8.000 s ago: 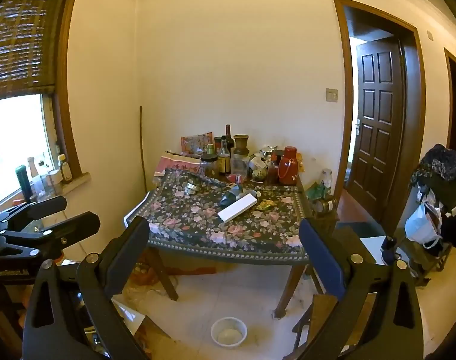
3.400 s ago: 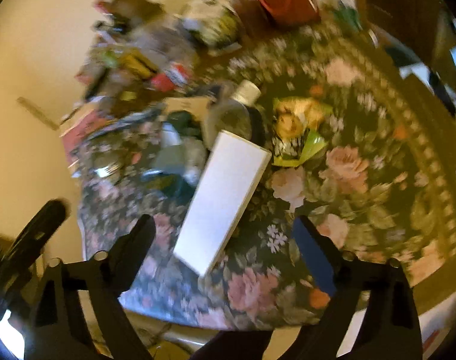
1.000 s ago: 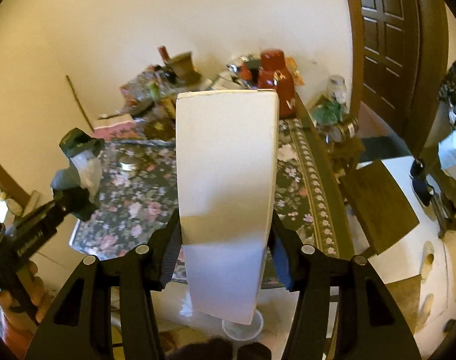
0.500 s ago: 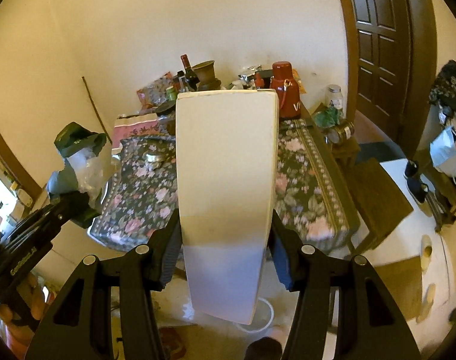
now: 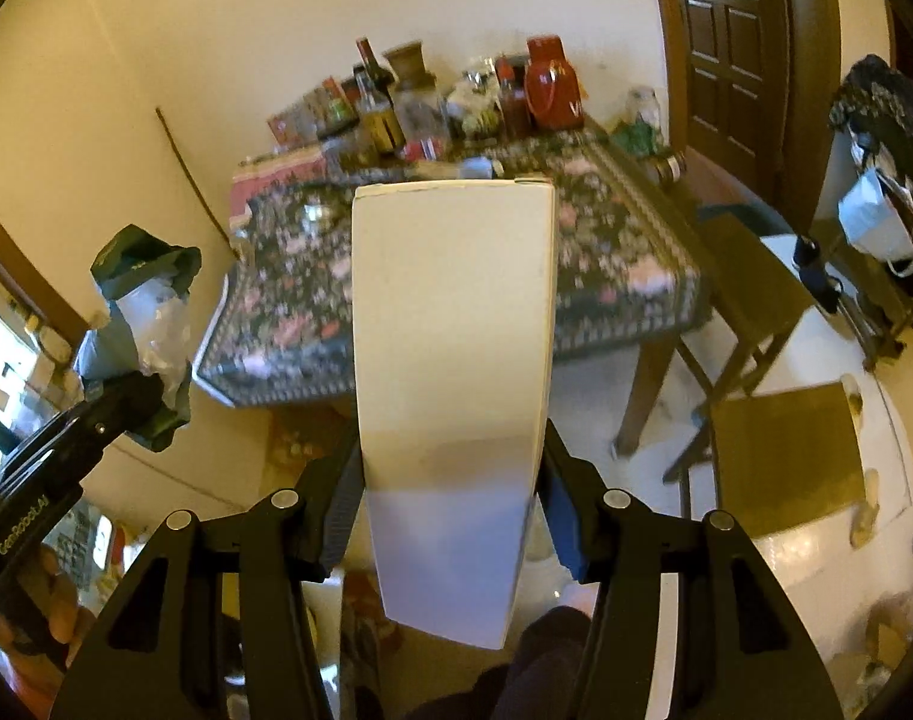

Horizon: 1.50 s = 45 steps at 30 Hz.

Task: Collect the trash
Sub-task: 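Lift the white box and green bag and carry both toward the white bin, then open the right tool over the bin while the left tool drops the green bag in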

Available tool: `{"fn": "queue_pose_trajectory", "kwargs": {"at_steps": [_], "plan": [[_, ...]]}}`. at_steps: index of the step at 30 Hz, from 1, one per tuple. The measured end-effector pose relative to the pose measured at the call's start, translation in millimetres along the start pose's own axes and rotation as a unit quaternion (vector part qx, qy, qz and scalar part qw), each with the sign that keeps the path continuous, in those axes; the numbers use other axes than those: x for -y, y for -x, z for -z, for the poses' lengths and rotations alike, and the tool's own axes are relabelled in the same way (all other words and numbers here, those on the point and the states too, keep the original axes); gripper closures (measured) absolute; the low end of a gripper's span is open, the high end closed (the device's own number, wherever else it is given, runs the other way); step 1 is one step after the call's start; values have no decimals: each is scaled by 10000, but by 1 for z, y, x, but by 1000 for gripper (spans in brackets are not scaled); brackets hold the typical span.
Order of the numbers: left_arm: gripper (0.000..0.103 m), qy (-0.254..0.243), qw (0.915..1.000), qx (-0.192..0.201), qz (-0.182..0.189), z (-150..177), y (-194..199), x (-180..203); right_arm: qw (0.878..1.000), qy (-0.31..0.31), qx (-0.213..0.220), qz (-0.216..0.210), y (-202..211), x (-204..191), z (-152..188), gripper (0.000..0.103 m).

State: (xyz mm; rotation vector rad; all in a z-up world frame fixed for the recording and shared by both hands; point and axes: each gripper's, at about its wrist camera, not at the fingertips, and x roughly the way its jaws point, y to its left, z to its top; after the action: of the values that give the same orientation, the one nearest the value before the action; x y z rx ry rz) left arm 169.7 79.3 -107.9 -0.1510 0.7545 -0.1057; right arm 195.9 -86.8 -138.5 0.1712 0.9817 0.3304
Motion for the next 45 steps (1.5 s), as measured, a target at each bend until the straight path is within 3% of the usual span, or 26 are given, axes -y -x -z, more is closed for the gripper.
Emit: {"fn": "queue_pose_trajectory", "kwargs": {"at_steps": [7, 13, 18, 30, 34, 39, 45], "plan": [[76, 165, 9986, -500, 91, 35, -32, -4, 9984, 134, -503, 206, -31, 8, 26, 53], [76, 405, 9941, -1006, -73, 71, -92, -16, 9947, 208, -997, 149, -86, 30, 48, 53], [76, 660, 9870, -1452, -199, 123, -166, -30, 9895, 284, -1414, 107, -164, 56, 74, 53], [76, 1255, 9738, -1845, -437, 246, -318, -78, 9720, 687, -2243, 166, -369, 109, 173, 53], [76, 1366, 9688, -2002, -525, 288, -363, -98, 9681, 668, -2411, 135, -420, 123, 202, 53], [76, 1432, 9648, -2119, -608, 322, -400, -115, 9617, 538, -2687, 33, -483, 134, 233, 52], [76, 1485, 9610, -2251, -615, 352, -433, -121, 9484, 360, -3150, 41, -528, 146, 253, 52]]}}
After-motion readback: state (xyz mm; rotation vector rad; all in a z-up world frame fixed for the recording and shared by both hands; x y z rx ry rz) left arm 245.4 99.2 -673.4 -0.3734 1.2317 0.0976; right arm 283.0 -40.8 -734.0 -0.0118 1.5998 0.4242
